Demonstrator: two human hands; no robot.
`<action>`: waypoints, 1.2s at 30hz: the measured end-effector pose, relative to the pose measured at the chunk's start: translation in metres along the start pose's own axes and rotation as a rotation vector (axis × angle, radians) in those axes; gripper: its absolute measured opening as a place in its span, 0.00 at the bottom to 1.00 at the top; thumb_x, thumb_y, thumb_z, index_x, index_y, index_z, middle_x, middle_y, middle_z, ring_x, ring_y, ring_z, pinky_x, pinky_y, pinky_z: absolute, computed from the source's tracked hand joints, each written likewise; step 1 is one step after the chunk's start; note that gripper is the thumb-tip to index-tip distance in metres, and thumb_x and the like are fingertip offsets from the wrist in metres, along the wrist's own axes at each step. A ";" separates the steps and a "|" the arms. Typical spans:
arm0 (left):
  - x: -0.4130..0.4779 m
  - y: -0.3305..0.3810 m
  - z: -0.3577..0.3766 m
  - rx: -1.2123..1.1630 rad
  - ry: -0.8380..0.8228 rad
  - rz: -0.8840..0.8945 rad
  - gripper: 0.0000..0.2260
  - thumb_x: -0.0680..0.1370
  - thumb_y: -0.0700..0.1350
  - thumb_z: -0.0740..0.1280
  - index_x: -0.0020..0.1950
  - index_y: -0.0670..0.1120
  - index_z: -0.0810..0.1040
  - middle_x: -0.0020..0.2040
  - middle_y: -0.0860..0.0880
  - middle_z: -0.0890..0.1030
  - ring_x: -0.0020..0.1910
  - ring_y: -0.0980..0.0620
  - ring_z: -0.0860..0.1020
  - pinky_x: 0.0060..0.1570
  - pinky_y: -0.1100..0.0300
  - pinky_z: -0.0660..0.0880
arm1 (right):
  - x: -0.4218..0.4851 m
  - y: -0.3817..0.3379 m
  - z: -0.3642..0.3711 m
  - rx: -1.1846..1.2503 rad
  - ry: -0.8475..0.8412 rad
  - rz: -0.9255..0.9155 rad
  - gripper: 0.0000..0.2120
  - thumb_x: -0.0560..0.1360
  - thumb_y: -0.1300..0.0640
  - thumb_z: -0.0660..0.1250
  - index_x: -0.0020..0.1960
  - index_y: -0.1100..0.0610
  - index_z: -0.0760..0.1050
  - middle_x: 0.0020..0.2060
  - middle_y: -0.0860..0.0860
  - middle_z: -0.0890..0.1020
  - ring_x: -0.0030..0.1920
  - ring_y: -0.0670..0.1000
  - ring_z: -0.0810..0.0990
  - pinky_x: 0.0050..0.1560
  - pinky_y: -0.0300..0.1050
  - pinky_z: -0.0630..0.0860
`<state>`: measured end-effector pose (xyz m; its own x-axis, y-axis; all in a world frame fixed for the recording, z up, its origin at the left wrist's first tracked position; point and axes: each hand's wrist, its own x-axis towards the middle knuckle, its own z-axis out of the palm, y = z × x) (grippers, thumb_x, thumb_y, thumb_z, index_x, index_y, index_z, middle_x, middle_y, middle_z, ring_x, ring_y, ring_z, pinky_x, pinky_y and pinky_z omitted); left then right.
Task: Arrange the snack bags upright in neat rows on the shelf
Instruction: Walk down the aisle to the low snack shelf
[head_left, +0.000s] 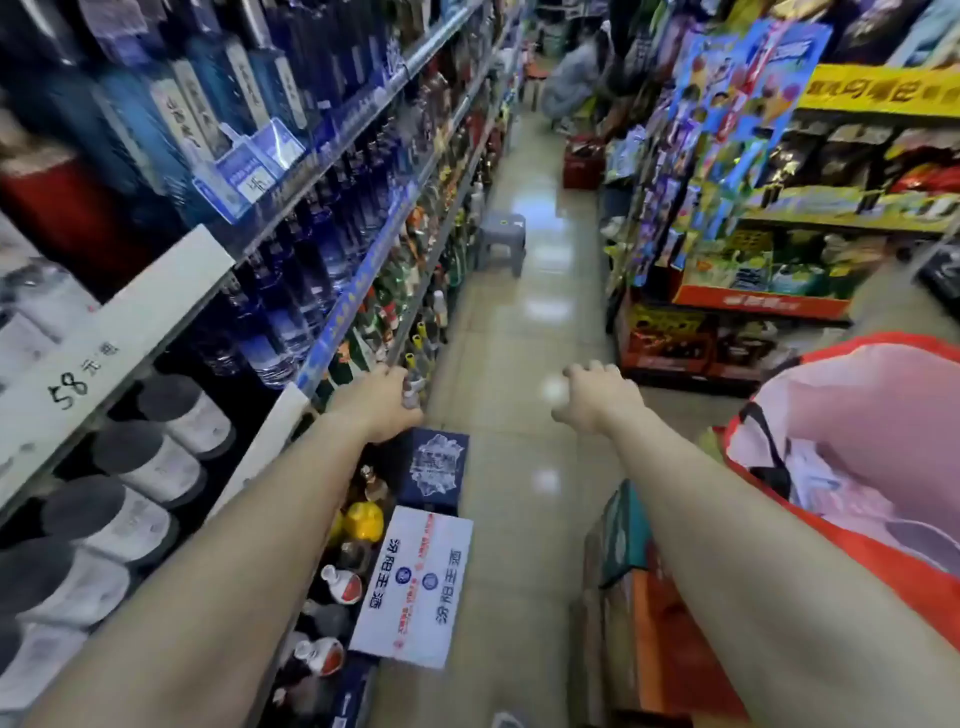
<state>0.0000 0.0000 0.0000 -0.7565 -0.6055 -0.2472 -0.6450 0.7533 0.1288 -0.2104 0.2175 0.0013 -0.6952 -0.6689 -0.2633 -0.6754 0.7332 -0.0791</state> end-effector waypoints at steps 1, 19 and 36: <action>0.005 0.006 0.003 -0.001 -0.020 0.022 0.30 0.73 0.62 0.65 0.70 0.48 0.67 0.68 0.44 0.70 0.63 0.42 0.72 0.57 0.46 0.74 | -0.005 0.005 0.000 0.004 -0.018 0.033 0.32 0.70 0.40 0.67 0.70 0.52 0.67 0.65 0.57 0.72 0.66 0.61 0.69 0.58 0.57 0.70; 0.156 0.139 -0.025 -0.037 -0.032 0.168 0.33 0.74 0.60 0.65 0.75 0.48 0.63 0.72 0.45 0.67 0.65 0.43 0.72 0.56 0.50 0.72 | 0.088 0.098 -0.049 0.087 0.033 0.122 0.30 0.72 0.41 0.67 0.70 0.53 0.68 0.64 0.57 0.72 0.66 0.62 0.69 0.59 0.58 0.69; 0.463 0.124 -0.088 -0.020 -0.080 0.159 0.31 0.75 0.57 0.63 0.75 0.47 0.62 0.72 0.44 0.66 0.64 0.42 0.72 0.57 0.46 0.74 | 0.396 0.104 -0.119 0.131 -0.050 0.143 0.30 0.72 0.42 0.67 0.70 0.53 0.68 0.67 0.56 0.70 0.66 0.61 0.69 0.63 0.59 0.70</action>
<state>-0.4396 -0.2099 -0.0140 -0.8386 -0.4565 -0.2973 -0.5208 0.8319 0.1915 -0.5848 0.0143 0.0029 -0.7665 -0.5521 -0.3281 -0.5304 0.8323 -0.1613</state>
